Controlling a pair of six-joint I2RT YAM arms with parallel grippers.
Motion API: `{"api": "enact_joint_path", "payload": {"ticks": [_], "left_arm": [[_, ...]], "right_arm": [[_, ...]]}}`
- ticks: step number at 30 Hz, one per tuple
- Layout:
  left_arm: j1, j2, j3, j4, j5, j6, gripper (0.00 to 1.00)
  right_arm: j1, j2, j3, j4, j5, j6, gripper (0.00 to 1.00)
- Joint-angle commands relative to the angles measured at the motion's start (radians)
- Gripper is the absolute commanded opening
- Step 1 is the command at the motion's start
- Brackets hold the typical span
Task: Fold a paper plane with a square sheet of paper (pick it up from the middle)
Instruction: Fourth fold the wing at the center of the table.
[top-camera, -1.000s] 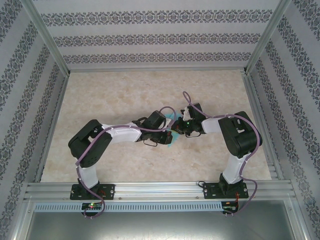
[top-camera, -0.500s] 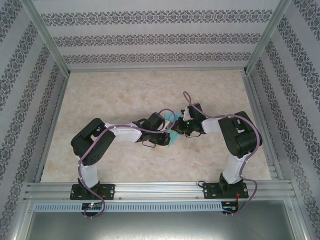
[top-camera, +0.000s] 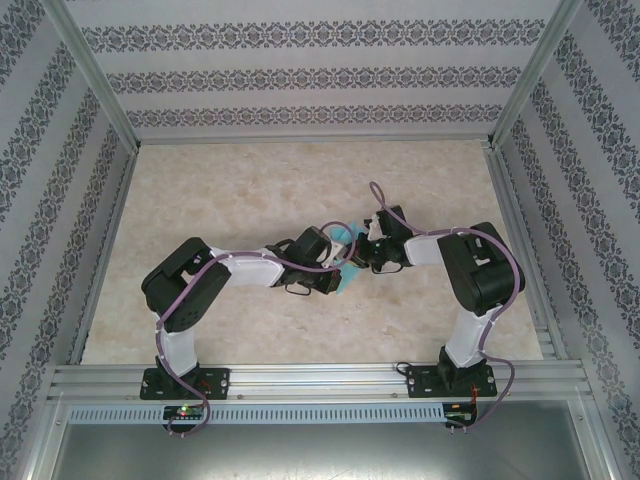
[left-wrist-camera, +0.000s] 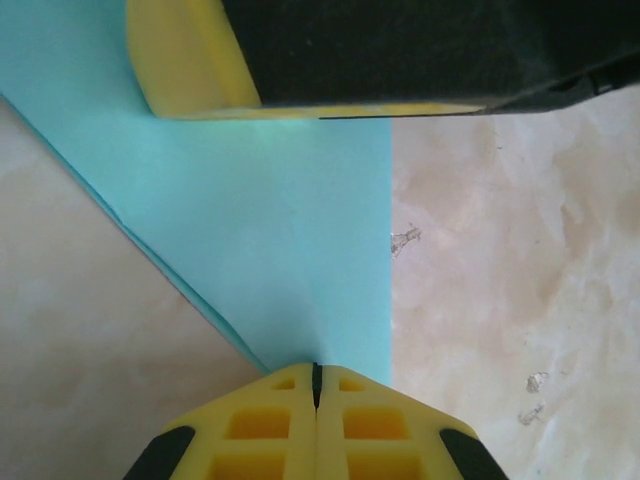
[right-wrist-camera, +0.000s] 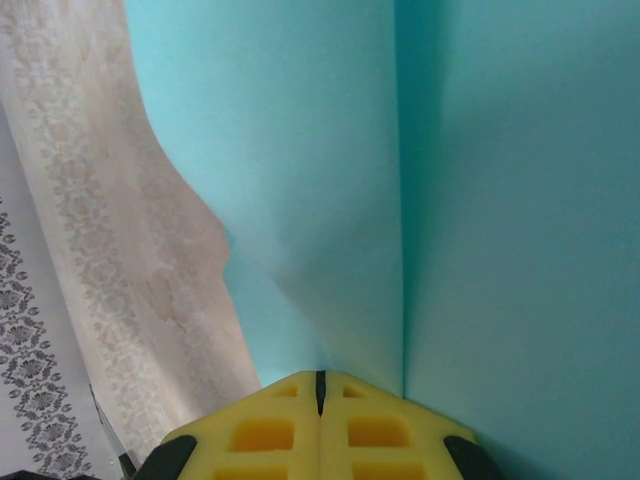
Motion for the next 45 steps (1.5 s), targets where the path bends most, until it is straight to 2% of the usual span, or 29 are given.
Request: {"api": "enact_joint_path", "payload": {"ticks": [1,8,45], "left_arm": [[-0.017,0.085,-0.058,-0.186,-0.212,0.077,0.00],[-0.030,0.095,-0.065,-0.215,-0.258,0.105,0.00],[-0.037,0.112,-0.089,-0.284,-0.277,0.132,0.00]], "right_arm": [[-0.037,0.009,0.027,-0.018,0.052,0.009,0.02],[-0.056,0.051,0.093,-0.061,0.068,-0.023,0.02],[-0.159,0.258,0.459,-0.287,0.161,-0.156,0.02]]}}
